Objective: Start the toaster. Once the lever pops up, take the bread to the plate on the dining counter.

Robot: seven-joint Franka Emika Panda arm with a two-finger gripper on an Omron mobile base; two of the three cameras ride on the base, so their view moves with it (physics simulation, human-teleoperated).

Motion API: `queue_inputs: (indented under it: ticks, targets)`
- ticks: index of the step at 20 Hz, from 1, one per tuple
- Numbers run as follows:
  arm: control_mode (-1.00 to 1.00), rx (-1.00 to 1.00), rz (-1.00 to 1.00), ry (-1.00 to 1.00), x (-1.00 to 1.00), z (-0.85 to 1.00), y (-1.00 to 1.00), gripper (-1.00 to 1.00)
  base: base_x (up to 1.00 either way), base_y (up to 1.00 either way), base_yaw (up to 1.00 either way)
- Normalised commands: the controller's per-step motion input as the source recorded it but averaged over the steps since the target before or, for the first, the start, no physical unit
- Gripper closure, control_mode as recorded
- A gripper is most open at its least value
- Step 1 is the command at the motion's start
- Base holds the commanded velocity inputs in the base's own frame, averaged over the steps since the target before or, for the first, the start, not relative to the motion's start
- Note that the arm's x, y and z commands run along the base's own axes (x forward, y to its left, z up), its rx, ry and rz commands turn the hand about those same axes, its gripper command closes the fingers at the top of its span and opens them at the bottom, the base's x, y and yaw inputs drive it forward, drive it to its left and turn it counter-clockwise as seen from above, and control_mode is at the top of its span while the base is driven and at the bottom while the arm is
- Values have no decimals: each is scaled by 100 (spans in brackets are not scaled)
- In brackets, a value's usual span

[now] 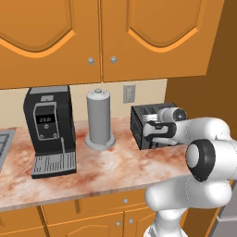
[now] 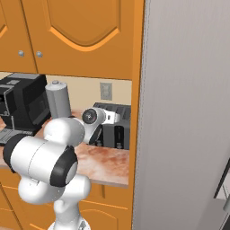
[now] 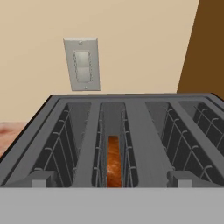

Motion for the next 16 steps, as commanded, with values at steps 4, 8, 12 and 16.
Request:
queue_inputs:
  ticks: [4, 8, 12, 16]
  targets:
    - [-100, 0, 0, 0, 0, 0, 0, -100, 0, 0, 0]
    - [-100, 0, 0, 0, 0, 0, 0, -100, 0, 0, 0]
    - [-100, 0, 0, 0, 0, 0, 0, -100, 0, 0, 0]
    - [-100, 0, 0, 0, 0, 0, 0, -100, 0, 0, 0]
